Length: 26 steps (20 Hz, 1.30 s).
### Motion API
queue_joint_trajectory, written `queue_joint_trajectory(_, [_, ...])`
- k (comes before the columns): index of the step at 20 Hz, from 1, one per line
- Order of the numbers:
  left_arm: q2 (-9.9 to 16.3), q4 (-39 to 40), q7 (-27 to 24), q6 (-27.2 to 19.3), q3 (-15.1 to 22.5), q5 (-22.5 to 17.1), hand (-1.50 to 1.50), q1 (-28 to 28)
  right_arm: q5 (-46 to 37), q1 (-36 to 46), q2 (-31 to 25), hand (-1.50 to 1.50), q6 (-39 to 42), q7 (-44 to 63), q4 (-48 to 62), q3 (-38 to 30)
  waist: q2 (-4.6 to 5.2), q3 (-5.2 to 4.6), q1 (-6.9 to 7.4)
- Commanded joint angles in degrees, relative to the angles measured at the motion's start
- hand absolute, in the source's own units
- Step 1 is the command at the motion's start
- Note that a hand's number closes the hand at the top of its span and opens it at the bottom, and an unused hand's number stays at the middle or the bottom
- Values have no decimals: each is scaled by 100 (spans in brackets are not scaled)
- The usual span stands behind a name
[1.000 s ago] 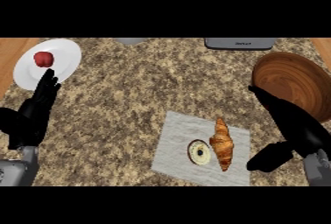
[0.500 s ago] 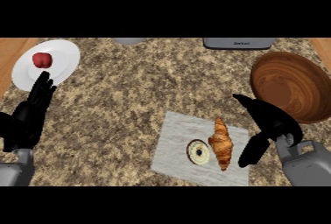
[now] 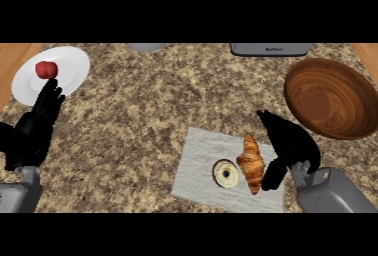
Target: Pick the croissant from the placemat and place it in the bowl
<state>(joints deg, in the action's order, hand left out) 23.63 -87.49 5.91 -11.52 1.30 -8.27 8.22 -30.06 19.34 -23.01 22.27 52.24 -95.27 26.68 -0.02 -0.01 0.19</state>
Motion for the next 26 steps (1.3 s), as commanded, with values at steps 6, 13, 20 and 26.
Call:
queue_joint_trajectory(6, [-85, -96, 113, 345, -369, 169, 0, -107, -391, -230, 602, -150, 285, -193, 534, -269, 1, 2, 4])
queue_joint_trajectory(13, [-325, -408, 330, 415, -436, 450, 0, -158, -1107, -598, 992, -150, 7, -489, 700, -216, -1, 2, -1])
queue_joint_trajectory(20, [-758, -77, 259, 261, -372, 829, 0, 172, -1564, -541, 1456, -150, -30, -417, 1081, -281, 3, 1, -17])
queue_joint_trajectory(26, [-788, 180, -17, 492, -565, 799, 0, 54, -1347, -447, 1282, 150, 86, -1522, 1646, -615, 6, 1, -15])
